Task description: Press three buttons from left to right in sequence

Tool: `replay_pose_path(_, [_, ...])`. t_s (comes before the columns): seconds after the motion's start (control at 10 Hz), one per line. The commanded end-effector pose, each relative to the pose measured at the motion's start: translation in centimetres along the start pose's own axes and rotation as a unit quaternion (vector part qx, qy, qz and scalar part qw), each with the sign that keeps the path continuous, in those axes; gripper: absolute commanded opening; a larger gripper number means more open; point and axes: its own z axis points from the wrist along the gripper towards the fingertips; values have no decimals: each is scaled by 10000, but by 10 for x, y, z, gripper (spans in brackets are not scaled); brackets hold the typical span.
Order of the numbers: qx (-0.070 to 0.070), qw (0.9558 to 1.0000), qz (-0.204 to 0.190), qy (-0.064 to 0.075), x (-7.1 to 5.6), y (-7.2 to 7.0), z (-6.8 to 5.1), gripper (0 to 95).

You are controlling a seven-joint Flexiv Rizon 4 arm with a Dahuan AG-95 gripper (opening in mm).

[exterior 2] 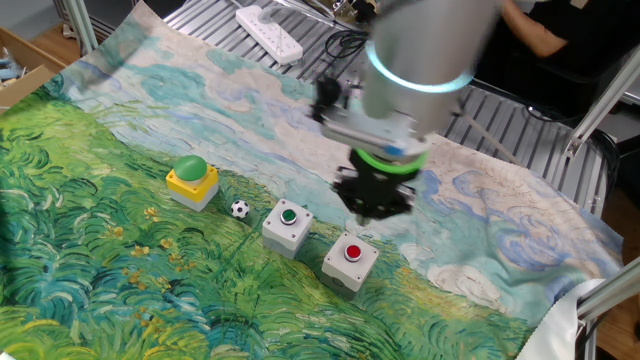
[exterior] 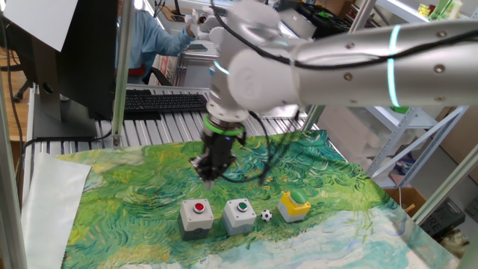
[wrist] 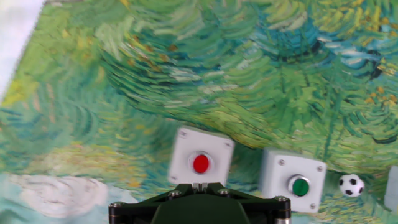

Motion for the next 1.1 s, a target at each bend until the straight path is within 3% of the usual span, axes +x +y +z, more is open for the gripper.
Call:
replay_pose_path(0.1, [-62,9999,-130,-56,2,-2,0,0])
replay_pose_path(0.7, [73,9999,-40,-67,4,5,12,0])
replay_pose_path(1.1, [109,9998,-133,-116,5,-6,24,0])
